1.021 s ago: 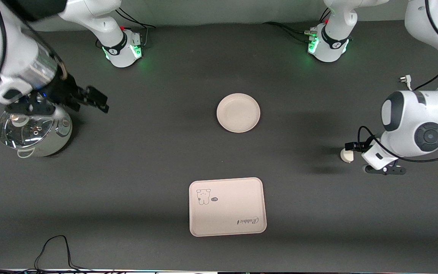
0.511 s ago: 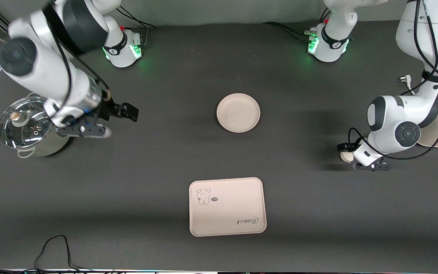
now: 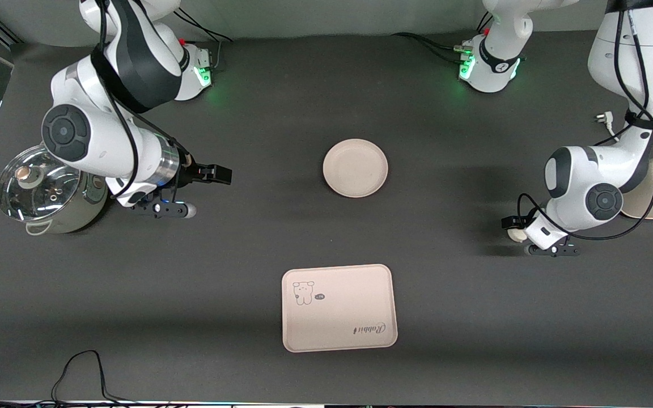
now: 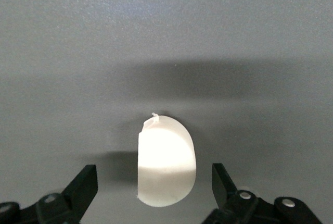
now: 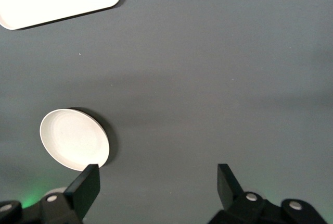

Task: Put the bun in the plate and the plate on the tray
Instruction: 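Close the left gripper on the bun while the right gripper moves out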

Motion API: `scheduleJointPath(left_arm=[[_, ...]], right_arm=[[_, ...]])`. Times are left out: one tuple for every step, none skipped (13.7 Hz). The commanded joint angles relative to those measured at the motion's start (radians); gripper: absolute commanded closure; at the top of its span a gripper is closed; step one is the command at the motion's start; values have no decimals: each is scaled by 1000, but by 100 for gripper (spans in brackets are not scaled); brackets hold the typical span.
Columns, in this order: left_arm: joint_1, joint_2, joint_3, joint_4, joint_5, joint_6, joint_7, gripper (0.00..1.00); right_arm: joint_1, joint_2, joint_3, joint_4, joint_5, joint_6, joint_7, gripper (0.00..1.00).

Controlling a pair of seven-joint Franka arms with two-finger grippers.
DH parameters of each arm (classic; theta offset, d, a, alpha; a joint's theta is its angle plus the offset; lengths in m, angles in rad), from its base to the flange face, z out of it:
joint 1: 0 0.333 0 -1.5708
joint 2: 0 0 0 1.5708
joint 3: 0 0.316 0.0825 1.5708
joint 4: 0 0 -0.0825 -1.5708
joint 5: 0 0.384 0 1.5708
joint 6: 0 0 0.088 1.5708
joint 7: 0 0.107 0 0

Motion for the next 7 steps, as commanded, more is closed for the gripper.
scheduleJointPath(left_arm=[[5,-2,-2,-9,9,16,10,81],[5,-2,-2,-9,9,16,10,94],[5,-2,-2,-9,9,16,10,98],[5,-3,-2,-9,9,14,8,98],[3,-6,-2,-9,9,10,-7,98],[3,-14,-2,-8,8,-1,-13,98],[3,-25,-2,-5,8,-9,-13,98]], right_arm=[[2,12,-6,-26,79,42,-17,0],[2,9,-8,-46,119,51,-26,0],[2,6,-8,-63,133,58,-72,0],[4,1,-8,-80,133,70,-126,0],[4,-5,-11,-96,135,79,-150,0],[4,-14,-13,-109,138,91,-157,0],[4,-25,-13,-132,141,113,-158,0]])
